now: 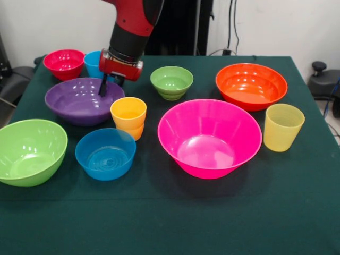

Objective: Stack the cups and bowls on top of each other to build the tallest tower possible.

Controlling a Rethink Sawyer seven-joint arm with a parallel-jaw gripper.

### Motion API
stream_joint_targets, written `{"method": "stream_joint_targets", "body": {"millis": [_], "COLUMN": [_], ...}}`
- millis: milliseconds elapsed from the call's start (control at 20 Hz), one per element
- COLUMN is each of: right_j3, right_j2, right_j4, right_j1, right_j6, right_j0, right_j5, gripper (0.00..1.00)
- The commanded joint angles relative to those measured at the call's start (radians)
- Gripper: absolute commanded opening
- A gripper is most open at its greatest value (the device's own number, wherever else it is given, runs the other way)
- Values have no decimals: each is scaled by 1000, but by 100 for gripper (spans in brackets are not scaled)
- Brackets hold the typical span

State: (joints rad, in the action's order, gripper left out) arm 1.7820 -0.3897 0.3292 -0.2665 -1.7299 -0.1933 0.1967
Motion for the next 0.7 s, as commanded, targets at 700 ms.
{"method": "stream_joint_targets", "body": {"millis": [700], "right_j3": [11], "right_j2": [130], "right_j4": [-51], "right_j1": [-84], "right_j6": [-122], "right_j0": [1], "right_j5": [-189], "gripper": [0]}}
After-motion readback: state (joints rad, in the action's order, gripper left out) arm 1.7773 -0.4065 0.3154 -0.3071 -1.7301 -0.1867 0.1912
